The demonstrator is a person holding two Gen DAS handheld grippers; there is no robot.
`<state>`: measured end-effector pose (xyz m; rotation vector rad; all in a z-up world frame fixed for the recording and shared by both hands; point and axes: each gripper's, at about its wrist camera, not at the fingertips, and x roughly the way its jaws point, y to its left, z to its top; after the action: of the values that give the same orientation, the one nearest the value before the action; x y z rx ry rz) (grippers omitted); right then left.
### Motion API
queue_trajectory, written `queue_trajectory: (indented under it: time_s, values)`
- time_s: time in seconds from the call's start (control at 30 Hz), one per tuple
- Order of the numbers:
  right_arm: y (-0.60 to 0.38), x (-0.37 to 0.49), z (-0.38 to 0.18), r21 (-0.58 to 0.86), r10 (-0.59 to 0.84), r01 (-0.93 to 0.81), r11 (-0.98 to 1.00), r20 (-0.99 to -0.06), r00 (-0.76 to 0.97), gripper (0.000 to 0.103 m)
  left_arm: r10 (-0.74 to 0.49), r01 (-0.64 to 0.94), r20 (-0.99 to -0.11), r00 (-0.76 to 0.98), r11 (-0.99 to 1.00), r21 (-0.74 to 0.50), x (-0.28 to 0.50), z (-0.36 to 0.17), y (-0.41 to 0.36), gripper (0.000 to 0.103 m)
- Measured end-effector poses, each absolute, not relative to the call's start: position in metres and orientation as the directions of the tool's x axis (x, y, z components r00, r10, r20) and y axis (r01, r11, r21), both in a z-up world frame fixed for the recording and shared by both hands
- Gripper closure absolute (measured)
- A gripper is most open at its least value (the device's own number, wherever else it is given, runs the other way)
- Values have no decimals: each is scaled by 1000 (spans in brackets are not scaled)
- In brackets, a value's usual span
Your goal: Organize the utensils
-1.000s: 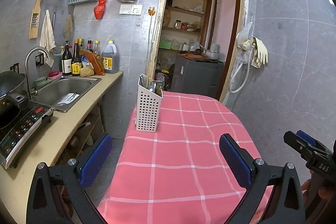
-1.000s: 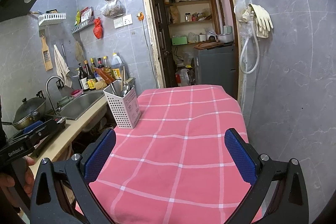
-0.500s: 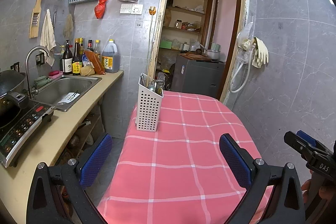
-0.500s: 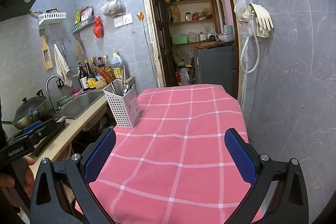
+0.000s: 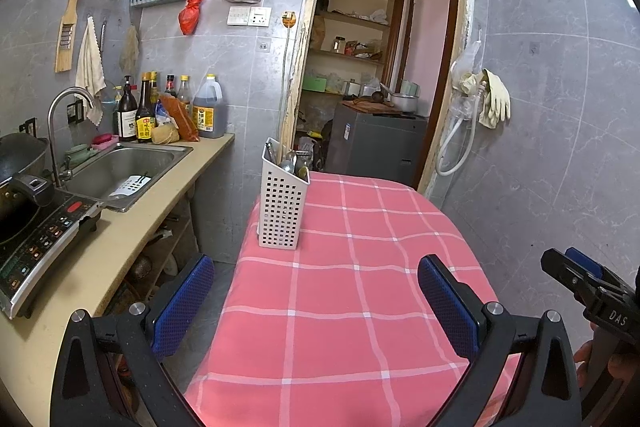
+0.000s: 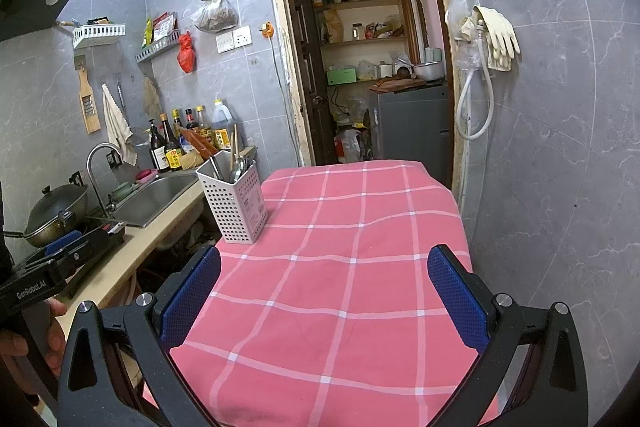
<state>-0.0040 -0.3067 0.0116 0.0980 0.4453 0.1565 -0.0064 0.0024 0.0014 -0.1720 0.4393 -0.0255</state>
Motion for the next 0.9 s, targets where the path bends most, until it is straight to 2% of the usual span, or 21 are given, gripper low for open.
queue_trajectory:
  time_s: [0.9]
  values:
    - [-300, -6, 10, 128, 174, -132, 983, -427, 887, 1, -67, -15, -421, 905, 982, -189, -9, -3, 1, 0]
